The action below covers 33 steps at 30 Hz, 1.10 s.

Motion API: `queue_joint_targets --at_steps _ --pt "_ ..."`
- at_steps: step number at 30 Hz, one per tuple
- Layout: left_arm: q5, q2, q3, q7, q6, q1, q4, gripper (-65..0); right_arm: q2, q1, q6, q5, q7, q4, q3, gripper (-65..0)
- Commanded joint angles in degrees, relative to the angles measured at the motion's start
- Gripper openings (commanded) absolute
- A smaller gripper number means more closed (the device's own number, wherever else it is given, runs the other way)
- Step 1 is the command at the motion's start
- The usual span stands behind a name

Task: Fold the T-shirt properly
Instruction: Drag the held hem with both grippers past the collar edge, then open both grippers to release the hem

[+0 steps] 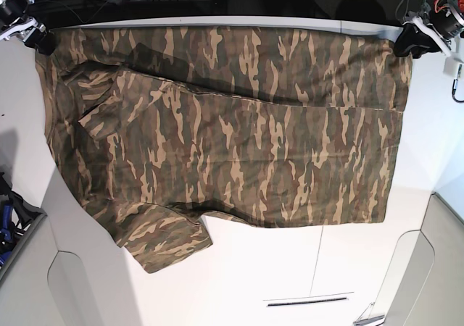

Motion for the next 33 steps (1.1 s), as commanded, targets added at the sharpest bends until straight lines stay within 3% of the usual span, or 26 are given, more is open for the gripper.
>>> queue_joint_targets --at_steps 1,7,10,12,16,26,33 --pt "-1.3 -1.0 -1.8 -0.9 -0.5 0.3 0.8 -42.0 1.1 -0.3 0.1 0.7 1.1 1.0 1.2 -35.5" --pt "-6.2 -1.0 -9.1 -0.9 -0.5 0.0 0.8 -41.9 1.4 2.0 0.0 0.7 1.2 1.0 5.0 -35.5" --pt "-6.8 -1.0 -11.7 -0.9 -0.5 -0.2 0.8 -41.7 3.2 3.5 -0.2 0.7 1.2 1.0 5.3 -35.5" --pt "-6.8 -1.0 -12.9 -0.9 -0.5 -0.2 0.8 -37.1 4.6 4.6 -0.4 0.4 1.8 1.0 5.3 -35.5" --pt "-6.8 -1.9 -13.2 -2.7 -0.5 -0.6 0.8 -30.1 6.9 7.5 -0.4 -1.9 4.2 1.0 5.3 -35.5" --pt "-6.7 -5.8 -13.1 -3.8 -0.5 -9.7 0.8 -30.2 8.7 17.0 -0.5 -6.3 7.0 1.0 4.3 -35.5" --pt "-5.1 -7.0 -11.8 -3.7 -0.5 -16.9 0.6 -30.2 8.7 22.9 -1.0 -11.9 9.9 0.9 -1.5 -35.5"
